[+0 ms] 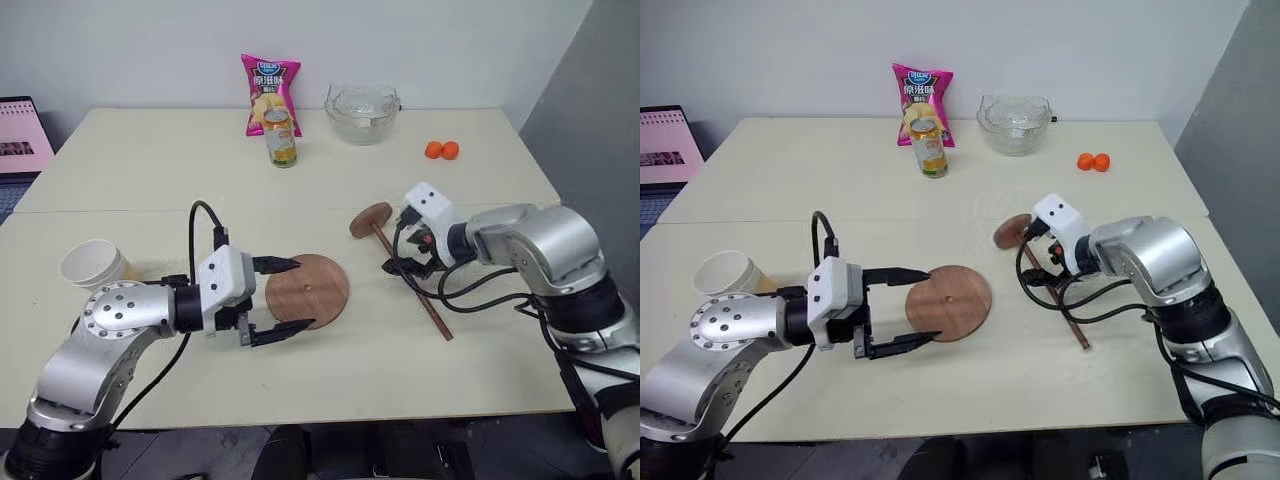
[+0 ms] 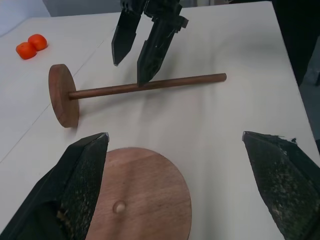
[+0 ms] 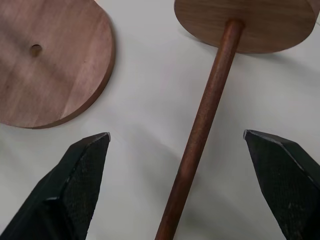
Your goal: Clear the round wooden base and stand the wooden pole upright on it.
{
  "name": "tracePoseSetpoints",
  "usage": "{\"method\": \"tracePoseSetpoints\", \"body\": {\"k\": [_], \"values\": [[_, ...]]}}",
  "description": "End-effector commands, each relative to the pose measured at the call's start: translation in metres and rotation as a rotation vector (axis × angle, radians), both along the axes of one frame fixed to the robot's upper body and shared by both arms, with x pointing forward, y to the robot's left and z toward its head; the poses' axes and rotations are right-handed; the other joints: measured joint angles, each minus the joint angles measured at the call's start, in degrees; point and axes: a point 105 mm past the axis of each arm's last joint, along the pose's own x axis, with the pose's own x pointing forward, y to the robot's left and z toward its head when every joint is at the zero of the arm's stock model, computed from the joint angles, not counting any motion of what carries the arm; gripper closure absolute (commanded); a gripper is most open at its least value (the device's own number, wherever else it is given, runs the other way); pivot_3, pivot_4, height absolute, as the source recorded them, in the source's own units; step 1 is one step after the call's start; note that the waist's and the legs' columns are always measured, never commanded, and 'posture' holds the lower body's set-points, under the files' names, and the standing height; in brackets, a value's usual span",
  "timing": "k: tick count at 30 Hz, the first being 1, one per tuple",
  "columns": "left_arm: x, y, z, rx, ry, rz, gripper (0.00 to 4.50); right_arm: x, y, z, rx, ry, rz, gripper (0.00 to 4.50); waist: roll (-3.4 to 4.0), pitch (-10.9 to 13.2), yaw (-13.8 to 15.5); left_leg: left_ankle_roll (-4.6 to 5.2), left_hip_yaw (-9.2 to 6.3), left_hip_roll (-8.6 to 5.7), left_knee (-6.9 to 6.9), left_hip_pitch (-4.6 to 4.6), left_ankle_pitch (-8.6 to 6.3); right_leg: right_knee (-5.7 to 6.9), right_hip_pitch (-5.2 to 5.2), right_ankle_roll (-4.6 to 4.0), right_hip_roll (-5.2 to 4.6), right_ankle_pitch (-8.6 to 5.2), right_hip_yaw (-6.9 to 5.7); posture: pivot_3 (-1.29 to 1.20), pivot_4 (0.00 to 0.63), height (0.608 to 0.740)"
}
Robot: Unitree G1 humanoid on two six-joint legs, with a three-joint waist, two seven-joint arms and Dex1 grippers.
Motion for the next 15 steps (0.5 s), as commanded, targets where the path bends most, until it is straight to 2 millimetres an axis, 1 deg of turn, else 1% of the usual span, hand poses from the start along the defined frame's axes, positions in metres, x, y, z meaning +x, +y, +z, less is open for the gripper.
{"method": "tracePoseSetpoints", "body": {"k": [1,8,10,11,13,15], "values": [[0.0,-0.009,0.002,-0.002,-0.047,-0.018,0.05,0.006,0.0,0.002,-0.025,0.034,-0.027,0.0,-0.01,0.0,0.03,0.0,-0.03,0.0,0.0,0.0,0.0,0.0,0.0,0.0,0.0,0.0,-0.03,0.0,0.15,0.74],[0.001,-0.019,-0.001,-0.016,-0.07,-0.009,0.05,0.025,0.001,-0.01,-0.086,0.075,-0.077,0.0,0.0,0.0,0.07,0.0,-0.03,-0.02,0.01,-0.02,0.0,0.0,0.0,0.0,-0.02,0.0,-0.03,0.0,0.15,0.74],[0.001,-0.02,-0.002,-0.021,-0.073,-0.003,0.0,0.029,0.001,-0.012,-0.097,0.089,-0.088,0.41,0.0,0.0,0.05,0.0,-0.03,-0.02,0.0,-0.02,0.0,0.0,-0.02,0.0,-0.02,0.0,-0.03,0.0,0.15,0.74],[0.001,-0.02,-0.002,-0.021,-0.073,-0.002,0.0,0.03,0.001,-0.013,-0.1,0.094,-0.091,0.54,0.0,0.0,0.05,0.0,-0.03,-0.02,0.0,-0.02,0.0,0.0,-0.02,0.0,-0.02,0.0,-0.03,0.0,0.15,0.74],[0.0,-0.02,-0.002,-0.027,-0.074,0.003,0.0,0.031,0.002,-0.012,-0.098,0.106,-0.085,1.08,0.0,0.0,0.05,0.0,-0.03,-0.02,0.0,-0.02,0.0,0.0,-0.02,0.0,-0.02,0.0,-0.03,0.0,0.15,0.74],[0.001,-0.021,-0.002,-0.032,-0.075,0.005,0.0,0.032,0.002,-0.012,-0.094,0.119,-0.083,1.12,0.0,0.0,0.05,0.0,-0.03,-0.02,0.0,-0.03,0.0,-0.01,-0.02,0.0,-0.02,0.0,-0.03,0.0,0.15,0.74]]}}
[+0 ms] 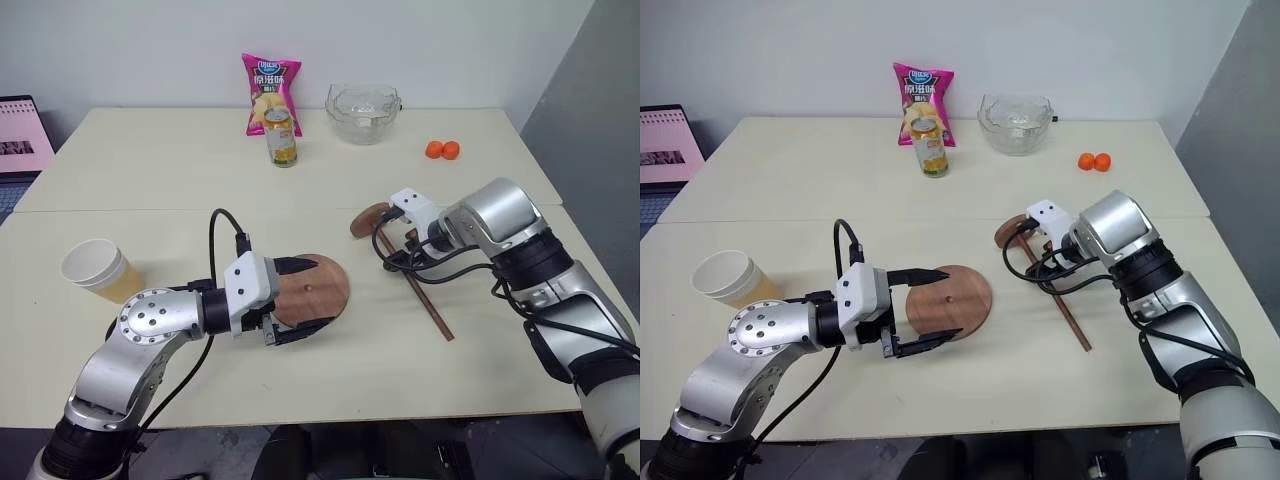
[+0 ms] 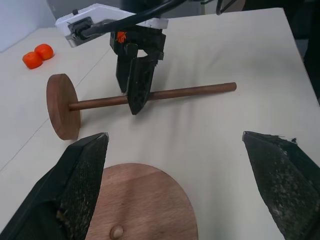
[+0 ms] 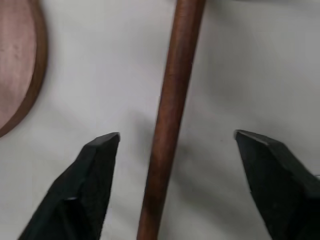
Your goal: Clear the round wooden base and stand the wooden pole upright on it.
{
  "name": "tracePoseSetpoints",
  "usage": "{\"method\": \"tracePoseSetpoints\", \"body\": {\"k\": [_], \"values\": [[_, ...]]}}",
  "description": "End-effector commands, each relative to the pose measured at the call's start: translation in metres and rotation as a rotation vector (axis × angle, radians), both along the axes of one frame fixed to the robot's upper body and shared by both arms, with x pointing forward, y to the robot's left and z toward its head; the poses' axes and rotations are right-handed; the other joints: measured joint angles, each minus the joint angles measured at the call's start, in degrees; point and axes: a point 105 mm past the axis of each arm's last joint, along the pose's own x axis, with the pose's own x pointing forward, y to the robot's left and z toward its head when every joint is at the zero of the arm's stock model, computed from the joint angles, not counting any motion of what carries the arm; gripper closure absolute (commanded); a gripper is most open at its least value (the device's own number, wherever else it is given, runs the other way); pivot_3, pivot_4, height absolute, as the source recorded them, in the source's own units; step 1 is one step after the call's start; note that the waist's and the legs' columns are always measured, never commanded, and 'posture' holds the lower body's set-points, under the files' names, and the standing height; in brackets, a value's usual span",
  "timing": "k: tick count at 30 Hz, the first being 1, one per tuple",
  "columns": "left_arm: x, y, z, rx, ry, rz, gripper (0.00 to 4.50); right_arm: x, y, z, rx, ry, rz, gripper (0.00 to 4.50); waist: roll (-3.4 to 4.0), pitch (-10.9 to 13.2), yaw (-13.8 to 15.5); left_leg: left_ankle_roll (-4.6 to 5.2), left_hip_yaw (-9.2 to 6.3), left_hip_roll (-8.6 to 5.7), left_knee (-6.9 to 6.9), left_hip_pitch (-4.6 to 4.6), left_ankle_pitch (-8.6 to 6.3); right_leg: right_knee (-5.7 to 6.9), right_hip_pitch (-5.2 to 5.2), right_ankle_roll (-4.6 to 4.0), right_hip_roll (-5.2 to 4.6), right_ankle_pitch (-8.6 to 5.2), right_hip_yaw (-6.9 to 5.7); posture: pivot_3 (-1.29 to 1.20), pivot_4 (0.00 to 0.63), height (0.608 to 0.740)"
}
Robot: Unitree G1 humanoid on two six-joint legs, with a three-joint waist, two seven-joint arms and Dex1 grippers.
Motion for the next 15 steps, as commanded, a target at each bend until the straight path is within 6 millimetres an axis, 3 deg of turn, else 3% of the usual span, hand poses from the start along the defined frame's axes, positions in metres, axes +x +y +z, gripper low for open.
{"method": "tracePoseSetpoints", "body": {"k": [1,6,9,15], "values": [[-0.0035,-0.0049,0.0082,-0.018,-0.047,-0.012,0.0,0.0044,0.0059,0.0138,0.02,-0.018,0.023,1.12,0.0,0.0,0.0,0.0,0.0,0.0,0.0,0.0,0.0,0.0,0.0,0.0,0.0,0.0,0.0,0.0,0.15,0.74],[-0.0021,-0.0061,0.0098,-0.034,-0.047,-0.011,0.0,0.0039,0.0083,0.0148,0.044,0.017,0.018,1.12,0.0,0.0,0.0,0.0,-0.01,0.0,0.0,0.0,0.0,0.01,-0.01,0.0,0.0,0.0,-0.01,0.0,0.15,0.74],[-0.0017,-0.006,0.0092,-0.035,-0.045,-0.01,0.0,0.0027,0.0098,0.0145,0.056,0.034,0.012,1.56,0.0,0.0,0.01,0.0,-0.01,0.01,0.0,0.0,0.0,0.01,0.0,0.0,0.0,0.0,-0.02,0.0,0.15,0.74],[-0.0014,-0.0049,0.008,-0.033,-0.041,-0.006,0.0,0.0006,0.0083,0.0118,0.067,0.06,-0.008,2.89,0.01,0.0,0.01,0.0,-0.01,0.0,-0.01,0.0,0.0,0.01,-0.01,0.0,0.0,0.0,-0.02,0.0,0.15,0.74]]}}
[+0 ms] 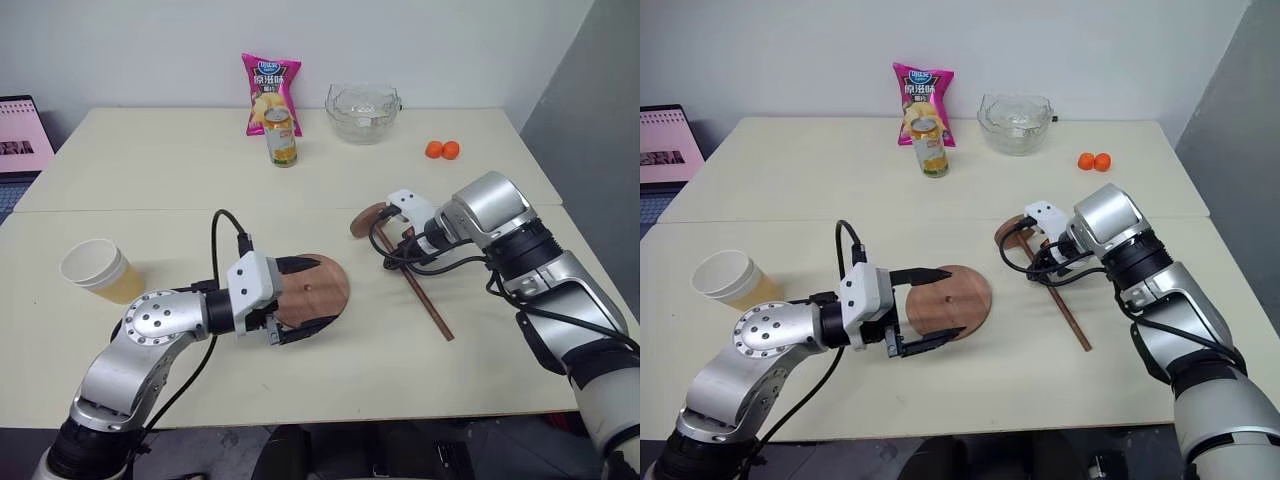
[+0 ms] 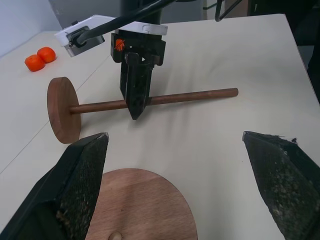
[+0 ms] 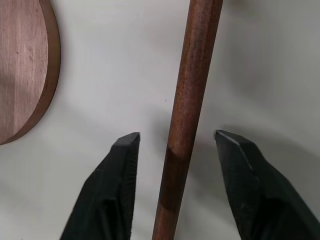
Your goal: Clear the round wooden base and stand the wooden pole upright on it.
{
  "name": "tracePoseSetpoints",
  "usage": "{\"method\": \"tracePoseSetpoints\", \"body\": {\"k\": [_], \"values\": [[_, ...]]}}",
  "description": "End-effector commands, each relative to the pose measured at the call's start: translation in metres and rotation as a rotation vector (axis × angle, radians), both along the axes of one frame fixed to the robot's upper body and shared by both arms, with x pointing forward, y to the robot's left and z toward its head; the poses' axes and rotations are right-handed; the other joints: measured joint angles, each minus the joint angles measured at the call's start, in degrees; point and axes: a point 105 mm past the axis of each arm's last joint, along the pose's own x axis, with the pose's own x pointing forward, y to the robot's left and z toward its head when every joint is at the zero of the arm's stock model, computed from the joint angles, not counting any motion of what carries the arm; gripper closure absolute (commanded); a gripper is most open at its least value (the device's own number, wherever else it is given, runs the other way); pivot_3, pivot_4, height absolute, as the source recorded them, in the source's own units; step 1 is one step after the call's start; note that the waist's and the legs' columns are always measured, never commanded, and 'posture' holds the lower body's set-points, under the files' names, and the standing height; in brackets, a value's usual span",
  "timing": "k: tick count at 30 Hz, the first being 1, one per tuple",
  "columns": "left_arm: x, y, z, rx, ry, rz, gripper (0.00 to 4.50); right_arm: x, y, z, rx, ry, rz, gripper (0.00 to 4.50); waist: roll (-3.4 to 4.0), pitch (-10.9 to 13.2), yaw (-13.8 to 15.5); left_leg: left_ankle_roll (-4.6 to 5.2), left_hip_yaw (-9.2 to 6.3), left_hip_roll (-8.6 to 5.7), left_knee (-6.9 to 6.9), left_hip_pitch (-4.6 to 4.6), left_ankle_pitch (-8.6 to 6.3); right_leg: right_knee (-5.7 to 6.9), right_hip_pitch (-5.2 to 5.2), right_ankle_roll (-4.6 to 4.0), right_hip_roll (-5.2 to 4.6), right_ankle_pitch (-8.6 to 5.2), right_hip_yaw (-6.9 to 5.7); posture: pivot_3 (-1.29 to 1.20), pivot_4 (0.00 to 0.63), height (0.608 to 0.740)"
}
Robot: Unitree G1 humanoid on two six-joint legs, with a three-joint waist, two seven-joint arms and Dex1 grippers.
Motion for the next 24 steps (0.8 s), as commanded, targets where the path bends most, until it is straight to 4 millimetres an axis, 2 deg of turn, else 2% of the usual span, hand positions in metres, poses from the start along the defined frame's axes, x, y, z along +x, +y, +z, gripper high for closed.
{"method": "tracePoseSetpoints", "body": {"k": [1,3,5,8,12,16,19,22,24], "values": [[-0.002,-0.001,0.008,-0.012,-0.041,-0.007,0.0,0.002,0.001,0.011,0.028,-0.016,-0.011,3.15,0.0,0.0,0.0,0.0,0.0,0.0,0.0,0.0,0.0,0.0,0.0,0.0,0.0,0.0,0.0,0.0,0.15,0.74],[-0.001,-0.001,0.008,-0.013,-0.041,-0.006,0.0,0.003,0.001,0.011,0.032,-0.017,-0.02,3.56,0.0,0.0,0.0,0.0,0.0,0.0,0.0,0.0,0.0,0.0,0.0,0.0,0.0,0.0,0.0,0.0,0.15,0.74],[0.0,0.0,0.008,-0.014,-0.042,-0.001,0.0,0.003,0.0,0.011,0.039,-0.016,-0.031,4.18,0.0,0.0,0.0,0.0,0.0,0.0,0.0,0.0,0.0,0.0,0.0,0.0,0.0,0.0,0.0,0.0,0.15,0.74],[0.002,0.002,0.008,-0.016,-0.038,0.006,0.0,0.003,0.0,0.012,0.052,-0.013,-0.043,4.28,0.0,0.0,0.0,0.0,0.0,0.0,-0.01,0.0,0.0,0.0,0.0,0.0,0.0,0.0,0.0,0.0,0.15,0.74],[0.006,0.011,0.011,-0.01,-0.047,0.029,0.0,0.008,0.0,0.023,0.098,-0.031,-0.07,4.28,0.0,0.0,0.0,0.0,0.0,0.0,-0.01,0.0,0.0,0.0,0.0,0.0,0.0,0.0,0.0,0.0,0.15,0.74],[0.01,0.025,0.017,-0.029,-0.048,0.088,0.0,0.009,0.0,0.055,0.208,-0.093,-0.067,4.28,0.02,0.01,0.01,0.0,0.0,0.0,-0.01,-0.02,0.0,0.0,-0.02,0.0,0.0,0.0,0.0,0.0,0.15,0.74],[0.009,0.037,0.017,-0.042,-0.026,0.136,0.0,0.004,0.01,0.086,0.309,-0.209,0.038,4.28,0.03,0.02,0.03,0.0,0.0,0.0,-0.02,-0.05,0.0,-0.02,-0.04,0.0,0.0,0.0,0.0,0.0,0.15,0.74],[0.003,0.053,0.018,-0.042,-0.006,0.18,0.0,-0.01,0.018,0.125,0.462,-0.403,0.143,4.28,0.04,0.03,-0.03,0.0,0.01,0.0,-0.04,-0.06,0.0,-0.06,-0.05,0.0,0.0,0.0,0.01,0.0,0.15,0.74],[-0.001,0.066,0.016,-0.023,0.009,0.215,0.0,-0.018,0.022,0.139,0.581,-0.521,0.176,4.28,0.01,0.01,-0.08,0.01,-0.01,0.04,-0.07,-0.09,-0.01,-0.06,-0.09,0.0,0.01,0.0,0.0,0.0,0.15,0.74]]}}
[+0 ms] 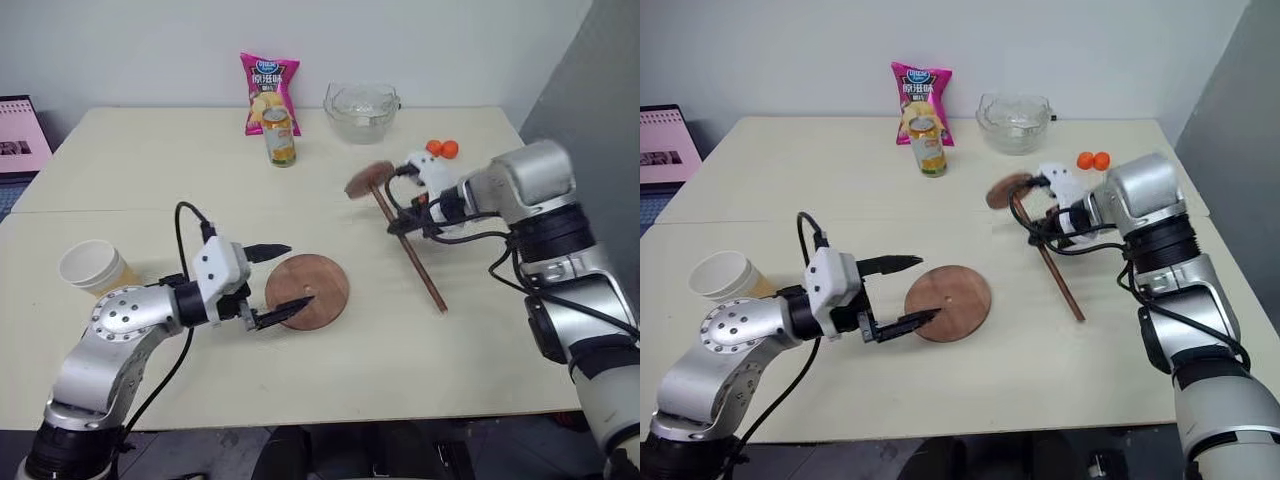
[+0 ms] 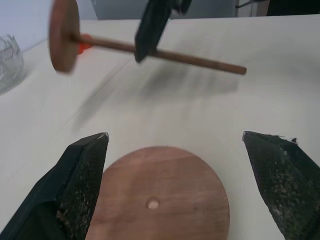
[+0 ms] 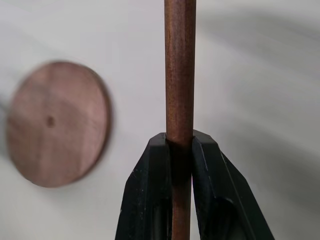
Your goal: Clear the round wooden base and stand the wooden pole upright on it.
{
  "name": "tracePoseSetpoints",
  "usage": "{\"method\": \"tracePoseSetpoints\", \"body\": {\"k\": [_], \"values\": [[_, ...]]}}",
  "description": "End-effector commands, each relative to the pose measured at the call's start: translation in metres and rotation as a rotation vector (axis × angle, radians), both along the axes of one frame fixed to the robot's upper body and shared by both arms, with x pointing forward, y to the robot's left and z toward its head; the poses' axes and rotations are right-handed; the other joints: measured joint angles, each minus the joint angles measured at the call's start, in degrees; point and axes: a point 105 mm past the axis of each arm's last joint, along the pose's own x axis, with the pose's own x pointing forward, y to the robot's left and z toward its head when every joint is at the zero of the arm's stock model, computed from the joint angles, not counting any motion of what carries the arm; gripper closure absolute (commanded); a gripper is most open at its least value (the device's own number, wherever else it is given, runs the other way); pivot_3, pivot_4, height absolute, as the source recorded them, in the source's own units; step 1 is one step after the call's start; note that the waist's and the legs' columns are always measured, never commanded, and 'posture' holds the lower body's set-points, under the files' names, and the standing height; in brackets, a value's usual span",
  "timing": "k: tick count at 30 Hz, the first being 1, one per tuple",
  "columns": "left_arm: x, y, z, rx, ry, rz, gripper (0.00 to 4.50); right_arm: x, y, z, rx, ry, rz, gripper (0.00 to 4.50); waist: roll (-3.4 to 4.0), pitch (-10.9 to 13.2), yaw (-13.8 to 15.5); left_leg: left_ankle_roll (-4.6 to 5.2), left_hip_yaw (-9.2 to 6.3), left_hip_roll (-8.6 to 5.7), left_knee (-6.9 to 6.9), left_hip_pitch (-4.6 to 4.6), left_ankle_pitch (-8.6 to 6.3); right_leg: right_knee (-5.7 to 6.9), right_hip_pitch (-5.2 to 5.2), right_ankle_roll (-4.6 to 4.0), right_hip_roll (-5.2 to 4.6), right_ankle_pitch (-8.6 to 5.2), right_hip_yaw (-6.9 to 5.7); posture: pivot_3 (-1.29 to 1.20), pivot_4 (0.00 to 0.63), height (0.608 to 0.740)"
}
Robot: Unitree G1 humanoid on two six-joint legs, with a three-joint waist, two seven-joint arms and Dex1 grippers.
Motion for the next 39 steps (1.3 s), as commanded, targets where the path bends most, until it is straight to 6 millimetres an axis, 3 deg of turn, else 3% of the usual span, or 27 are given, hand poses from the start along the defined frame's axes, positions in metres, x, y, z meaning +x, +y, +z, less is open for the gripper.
{"method": "tracePoseSetpoints", "body": {"k": [1,5,12,15,22,26,33,39], "values": [[-0.009,0.025,0.01,0.036,-0.02,0.064,0.0,-0.02,0.01,0.05,0.265,-0.314,0.098,4.28,-0.03,-0.02,0.02,0.0,-0.03,0.02,-0.04,0.01,0.0,-0.01,0.0,0.0,0.01,0.0,-0.02,0.0,0.15,0.74],[-0.018,0.039,0.005,0.071,0.008,0.091,0.0,-0.039,0.02,0.049,0.332,-0.498,0.195,4.28,0.05,0.03,0.2,0.0,-0.03,0.01,0.0,0.1,0.0,0.01,0.1,0.01,0.01,0.0,-0.03,0.0,0.15,0.74],[-0.03,0.046,0.004,0.083,0.028,0.098,0.0,-0.083,0.058,0.048,0.452,-0.802,0.435,4.28,0.12,0.07,-0.03,0.01,-0.04,0.02,-0.03,0.1,0.0,0.0,0.07,0.04,0.02,0.01,-0.02,0.0,0.15,0.74],[-0.033,0.054,-0.003,0.137,0.043,0.105,0.0,-0.085,0.072,0.045,0.565,-0.816,0.437,4.28,0.11,0.06,-0.06,0.01,-0.04,0.02,-0.01,0.15,0.0,0.03,0.09,0.04,0.02,0.02,-0.01,0.0,0.15,0.74],[-0.031,0.055,-0.003,0.091,0.049,0.11,0.0,-0.087,0.095,0.025,0.627,-0.825,0.49,4.28,0.11,0.06,0.09,0.0,-0.02,0.02,0.01,0.17,0.0,0.01,0.12,0.03,0.02,0.02,0.0,0.0,0.15,0.74],[-0.03,0.048,-0.011,0.134,0.082,0.086,0.0,-0.082,0.099,0.016,0.62,-0.829,0.477,4.28,0.11,0.06,0.11,0.0,-0.04,0.02,0.0,0.18,0.0,0.02,0.12,0.03,0.02,0.02,-0.01,0.0,0.15,0.74],[-0.016,0.045,-0.006,0.118,0.104,0.121,0.0,-0.077,0.108,-0.002,0.605,-0.809,0.481,4.28,0.1,0.06,0.05,0.0,-0.04,0.02,-0.01,0.19,0.0,0.03,0.12,0.03,0.02,0.02,-0.01,0.0,0.15,0.74],[-0.018,0.042,-0.008,0.158,0.126,0.089,0.0,-0.075,0.111,-0.009,0.592,-0.812,0.487,4.28,0.1,0.06,0.06,0.0,-0.04,0.02,-0.01,0.19,0.0,0.03,0.11,0.03,0.03,0.02,-0.01,0.0,0.15,0.74]]}}
